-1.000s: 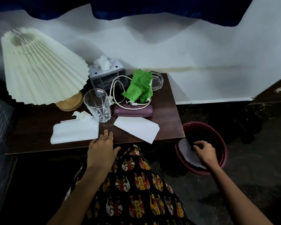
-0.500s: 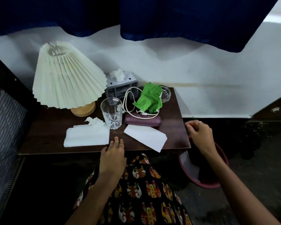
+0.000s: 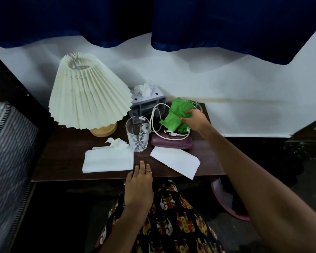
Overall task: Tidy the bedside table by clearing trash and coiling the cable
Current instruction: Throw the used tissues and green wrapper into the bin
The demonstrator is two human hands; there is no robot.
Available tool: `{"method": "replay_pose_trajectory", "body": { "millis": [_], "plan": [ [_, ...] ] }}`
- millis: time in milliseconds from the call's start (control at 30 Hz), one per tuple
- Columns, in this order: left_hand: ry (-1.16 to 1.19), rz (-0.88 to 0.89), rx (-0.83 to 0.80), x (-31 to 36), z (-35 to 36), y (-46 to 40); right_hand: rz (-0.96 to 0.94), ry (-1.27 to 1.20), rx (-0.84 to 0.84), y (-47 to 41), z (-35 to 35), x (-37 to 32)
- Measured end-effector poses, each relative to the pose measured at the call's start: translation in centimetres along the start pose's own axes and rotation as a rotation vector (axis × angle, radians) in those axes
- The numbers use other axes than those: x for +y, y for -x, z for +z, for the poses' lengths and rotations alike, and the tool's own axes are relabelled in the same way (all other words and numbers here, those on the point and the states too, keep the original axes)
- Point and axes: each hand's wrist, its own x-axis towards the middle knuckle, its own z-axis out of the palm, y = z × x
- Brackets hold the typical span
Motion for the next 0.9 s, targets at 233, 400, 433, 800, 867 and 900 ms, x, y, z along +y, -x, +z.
{"method": "replay_pose_trajectory", "body": {
  "millis": [233, 400, 433, 800, 867, 900],
  "plan": [
    [-0.022, 0.000, -0.005, 0.2, 0.0, -0.2, -0.074, -0.081, 0.058, 1.2, -0.8, -1.1],
    [-0.052, 0.008, -0.025, 0.3, 0.0, -0.1, -0.168, -0.177, 0.289, 4.9, -3.5, 2.3],
    [-0.051, 0.012, -0.026, 0.3, 0.0, 0.0, -0.142, -0.326, 0.336, 6.0, -4.0, 3.5],
    [-0.081, 0.006, -0.057, 0.7, 0.1, 0.2, 0.437, -0.715, 0.660, 12.6, -5.9, 20.5],
    [-0.086, 0.000, -0.057, 0.8, 0.1, 0.1, 0.551, -0.762, 0.624, 12.9, -4.6, 22.6],
    [-0.092, -0.001, -0.055, 0.8, 0.1, 0.1, 0.609, -0.777, 0.592, 12.8, -3.7, 23.8]
  ]
}}
